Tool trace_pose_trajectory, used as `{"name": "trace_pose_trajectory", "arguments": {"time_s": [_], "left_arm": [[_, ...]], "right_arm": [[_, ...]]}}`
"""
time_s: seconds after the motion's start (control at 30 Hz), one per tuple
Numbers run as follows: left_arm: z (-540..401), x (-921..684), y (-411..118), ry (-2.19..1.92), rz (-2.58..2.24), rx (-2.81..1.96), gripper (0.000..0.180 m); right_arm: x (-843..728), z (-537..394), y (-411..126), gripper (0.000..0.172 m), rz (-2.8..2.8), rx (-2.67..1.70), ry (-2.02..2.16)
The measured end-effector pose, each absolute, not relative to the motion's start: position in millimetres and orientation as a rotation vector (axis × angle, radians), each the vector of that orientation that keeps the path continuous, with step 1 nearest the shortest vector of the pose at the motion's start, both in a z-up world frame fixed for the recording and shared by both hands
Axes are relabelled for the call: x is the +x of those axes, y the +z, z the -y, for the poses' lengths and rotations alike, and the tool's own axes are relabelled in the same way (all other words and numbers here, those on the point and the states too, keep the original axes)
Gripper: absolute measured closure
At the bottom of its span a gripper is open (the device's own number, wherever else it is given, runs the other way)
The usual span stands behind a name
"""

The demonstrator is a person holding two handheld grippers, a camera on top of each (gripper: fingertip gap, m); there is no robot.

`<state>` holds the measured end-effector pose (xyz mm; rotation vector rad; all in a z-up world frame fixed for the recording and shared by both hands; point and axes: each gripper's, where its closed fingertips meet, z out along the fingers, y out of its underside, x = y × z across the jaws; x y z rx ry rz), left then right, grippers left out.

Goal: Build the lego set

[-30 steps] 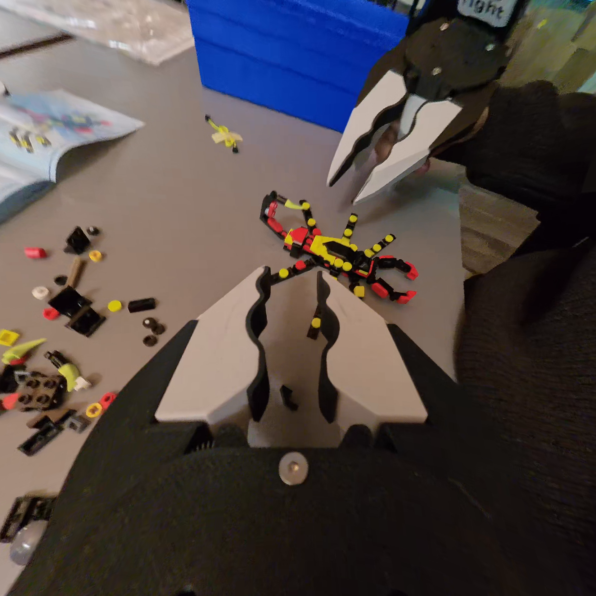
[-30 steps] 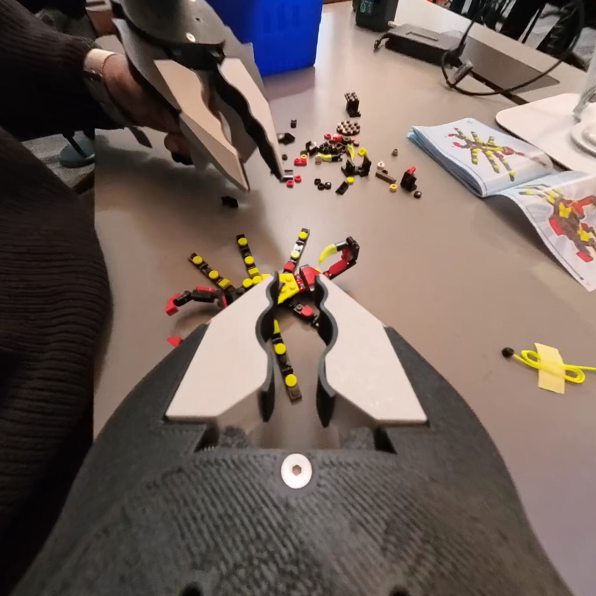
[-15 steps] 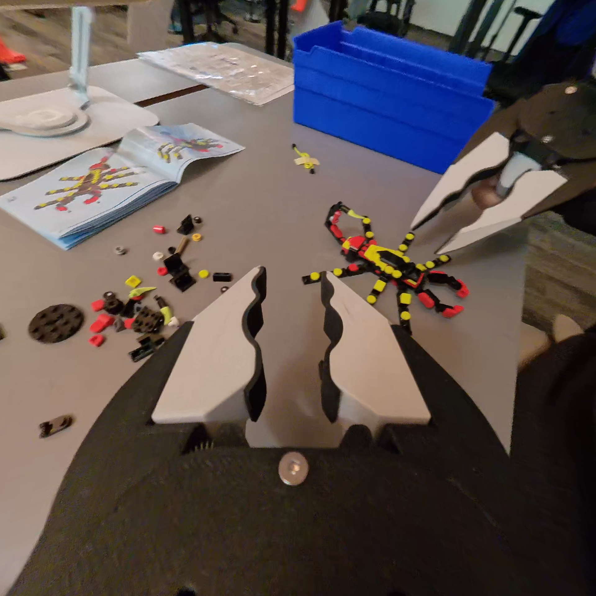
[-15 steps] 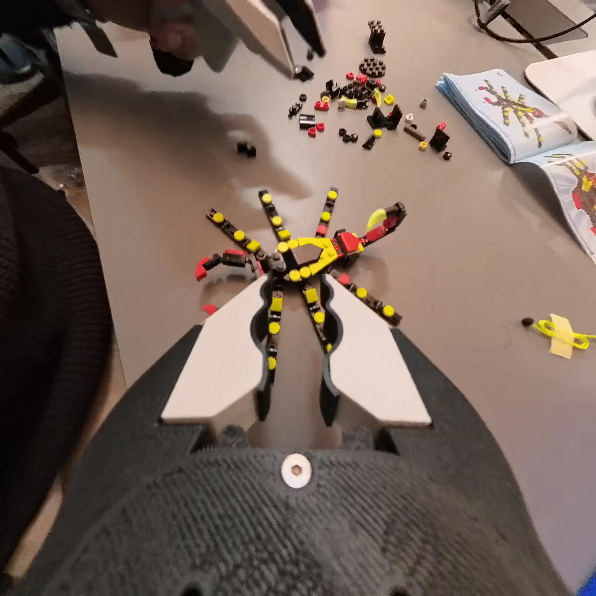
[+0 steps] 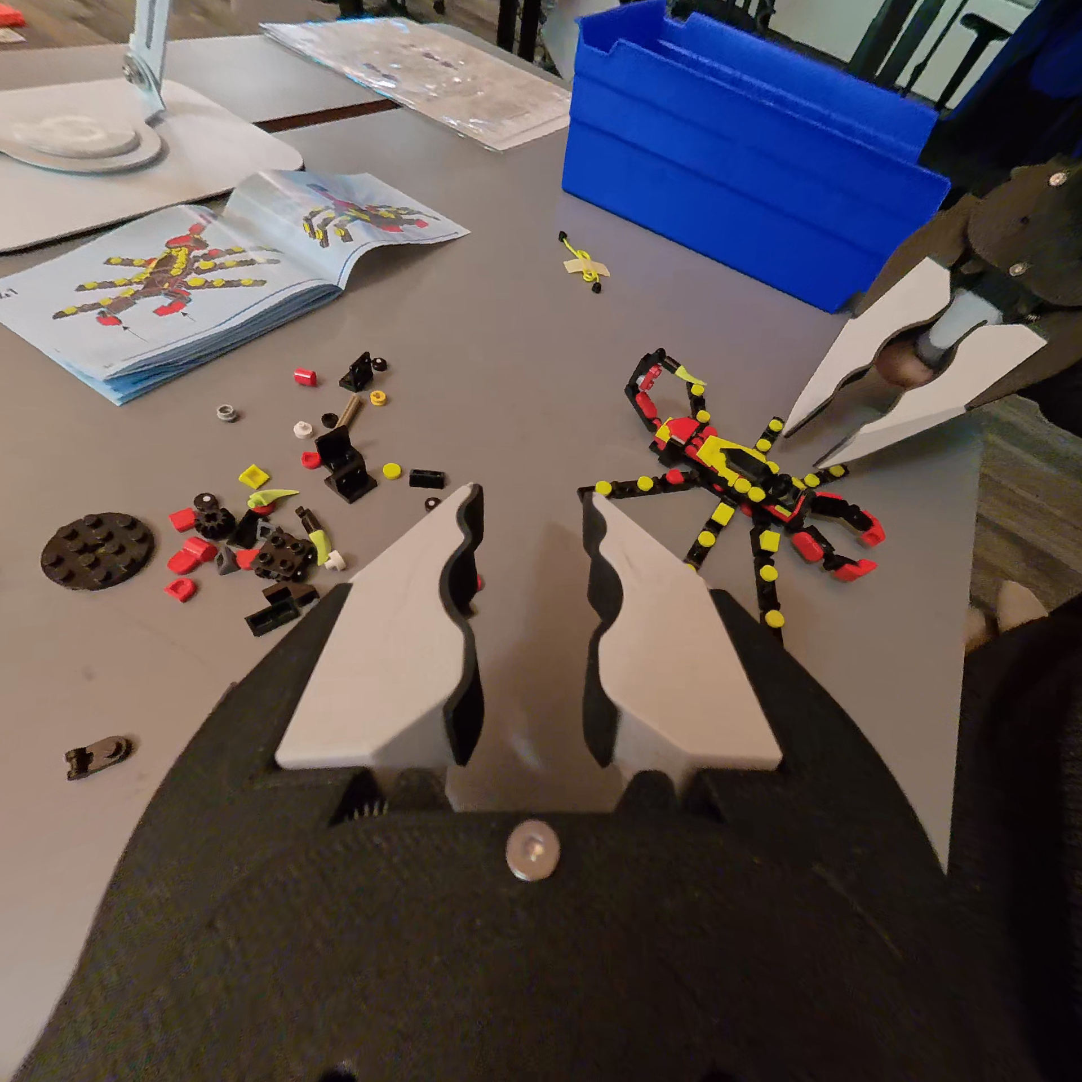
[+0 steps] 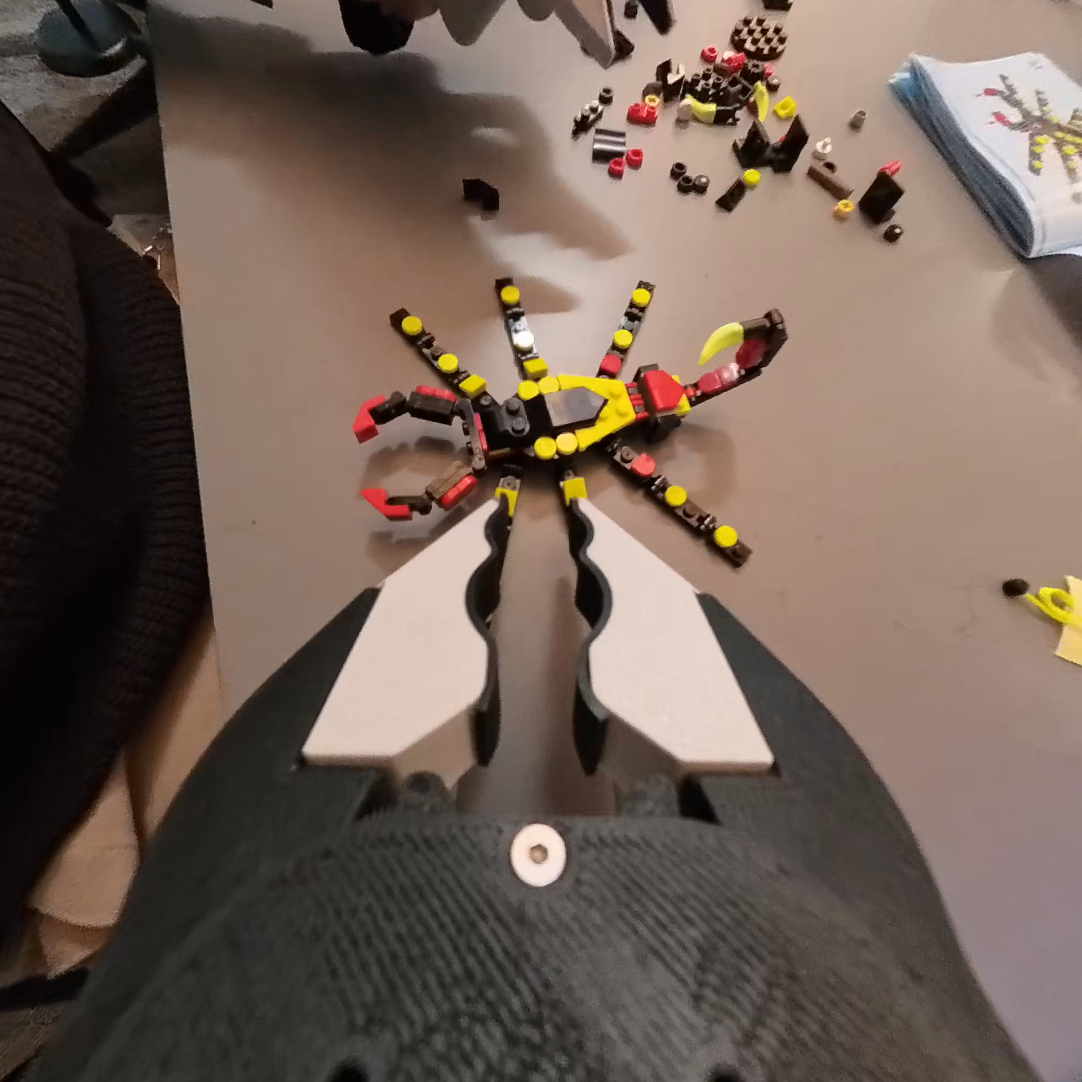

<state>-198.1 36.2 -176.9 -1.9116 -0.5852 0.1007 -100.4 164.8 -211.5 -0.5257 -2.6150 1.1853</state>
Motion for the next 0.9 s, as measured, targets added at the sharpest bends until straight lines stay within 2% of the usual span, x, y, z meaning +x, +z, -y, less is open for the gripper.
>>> {"name": "trace_pose_trajectory", "arguments": {"time_s": [0.33,0.8,0.9], "left_arm": [[-42.5,-189.0,-175.5,0.095,0.539,-1.933,0.149],[-45.8,-186.2,-181.4,0.096,0.534,-1.957,0.149],[-46.3,-185.5,-180.5,0.086,0.536,-1.949,0.149]], "right_arm": [[-104.0,-143.1,-218.3,0.161,2.632,-0.553,1.152],[-101.2,-135.1,-199.8,0.159,2.57,-0.5,1.294],[-101.9,-130.6,-189.8,0.149,2.525,-0.51,1.374]]}}
